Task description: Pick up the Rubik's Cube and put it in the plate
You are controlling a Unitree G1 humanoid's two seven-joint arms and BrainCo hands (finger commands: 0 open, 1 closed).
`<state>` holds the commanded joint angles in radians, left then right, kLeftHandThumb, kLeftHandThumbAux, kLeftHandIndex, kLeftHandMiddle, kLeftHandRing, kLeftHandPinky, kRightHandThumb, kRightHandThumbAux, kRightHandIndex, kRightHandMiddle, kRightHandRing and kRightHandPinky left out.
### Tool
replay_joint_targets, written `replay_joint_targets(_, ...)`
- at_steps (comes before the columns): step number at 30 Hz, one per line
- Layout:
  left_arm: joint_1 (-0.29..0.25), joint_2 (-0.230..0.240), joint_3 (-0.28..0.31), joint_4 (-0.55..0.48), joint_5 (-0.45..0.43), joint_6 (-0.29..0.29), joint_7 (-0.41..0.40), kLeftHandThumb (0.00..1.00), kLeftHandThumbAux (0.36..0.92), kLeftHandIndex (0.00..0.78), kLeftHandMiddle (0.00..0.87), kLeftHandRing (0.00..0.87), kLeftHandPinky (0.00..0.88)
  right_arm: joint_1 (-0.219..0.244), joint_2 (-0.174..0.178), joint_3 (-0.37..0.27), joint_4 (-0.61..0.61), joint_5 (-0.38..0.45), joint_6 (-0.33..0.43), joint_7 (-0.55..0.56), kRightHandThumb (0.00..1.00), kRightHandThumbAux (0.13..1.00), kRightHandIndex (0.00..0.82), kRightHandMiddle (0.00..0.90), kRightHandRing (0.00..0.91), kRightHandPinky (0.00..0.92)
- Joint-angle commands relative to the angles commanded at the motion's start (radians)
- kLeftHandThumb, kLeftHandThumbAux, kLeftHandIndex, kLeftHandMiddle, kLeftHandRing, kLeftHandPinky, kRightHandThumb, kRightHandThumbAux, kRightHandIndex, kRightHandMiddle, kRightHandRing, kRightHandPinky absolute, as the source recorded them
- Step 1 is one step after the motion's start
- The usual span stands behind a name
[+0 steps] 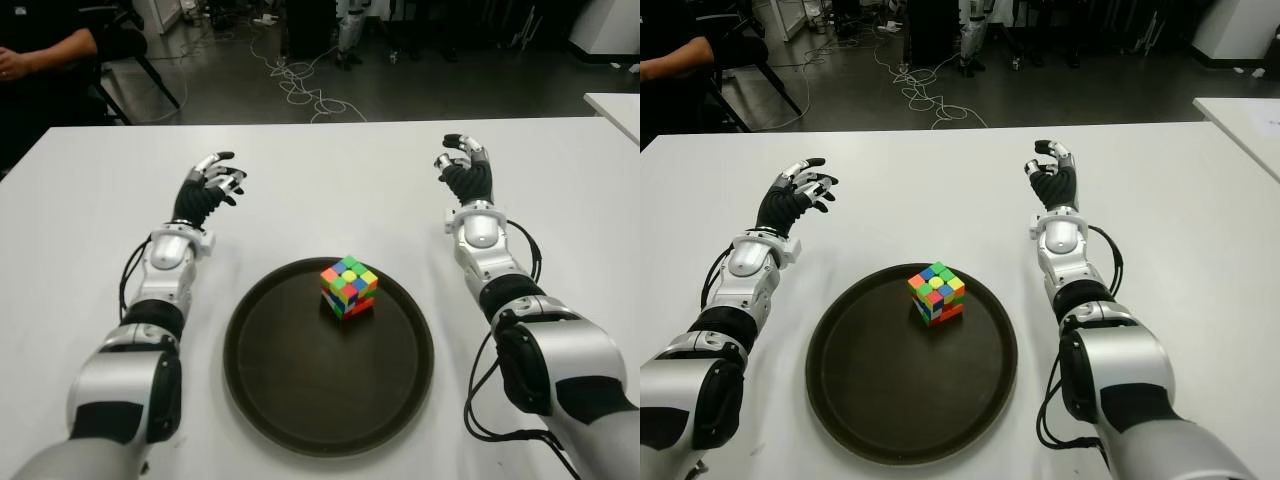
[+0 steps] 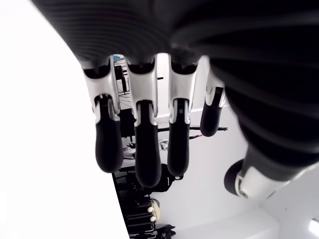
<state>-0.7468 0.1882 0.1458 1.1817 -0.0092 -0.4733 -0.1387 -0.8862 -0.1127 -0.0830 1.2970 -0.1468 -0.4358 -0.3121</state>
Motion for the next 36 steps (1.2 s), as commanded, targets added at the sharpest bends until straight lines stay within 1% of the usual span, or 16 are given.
replay_joint_targets(10,-0.002,0.002,0.000,0.006,0.003,0.007,0.014,0.309,0.622,0.214,0.402,0.483,0.532,0.004,-0.005,0.014,0.001,-0.015,-0.019,-0.010,0.668,0.731,0.409,0.383,0.461,0.509)
replay_joint_targets(18,-0.003,0.001,0.002,0.008,0.001,0.003,0.009,0.295,0.609,0.207,0.395,0.475,0.523,0.006,-0.010,0.021,0.001,-0.018,-0.023,-0.011,0.668,0.730,0.407,0.377,0.453,0.488)
replay_joint_targets(24,-0.003,0.002,0.002,0.009,0.000,0.002,0.001,0.293,0.615,0.206,0.396,0.474,0.524,0.007,-0.014,0.037,0.000,-0.031,-0.031,-0.023,0.667,0.731,0.406,0.391,0.462,0.497)
replay_joint_targets(30,-0.004,0.003,0.002,0.011,0.001,0.003,0.000,0.287,0.618,0.207,0.391,0.465,0.518,0.008,-0.015,0.040,0.001,-0.032,-0.040,-0.018,0.668,0.729,0.408,0.436,0.494,0.536)
replay_joint_targets(36,-0.003,0.004,0.001,0.011,0.002,0.002,0.000,0.282,0.616,0.203,0.389,0.466,0.524,0.009,-0.014,0.040,0.002,-0.031,-0.043,-0.019,0.668,0.729,0.409,0.421,0.483,0.523)
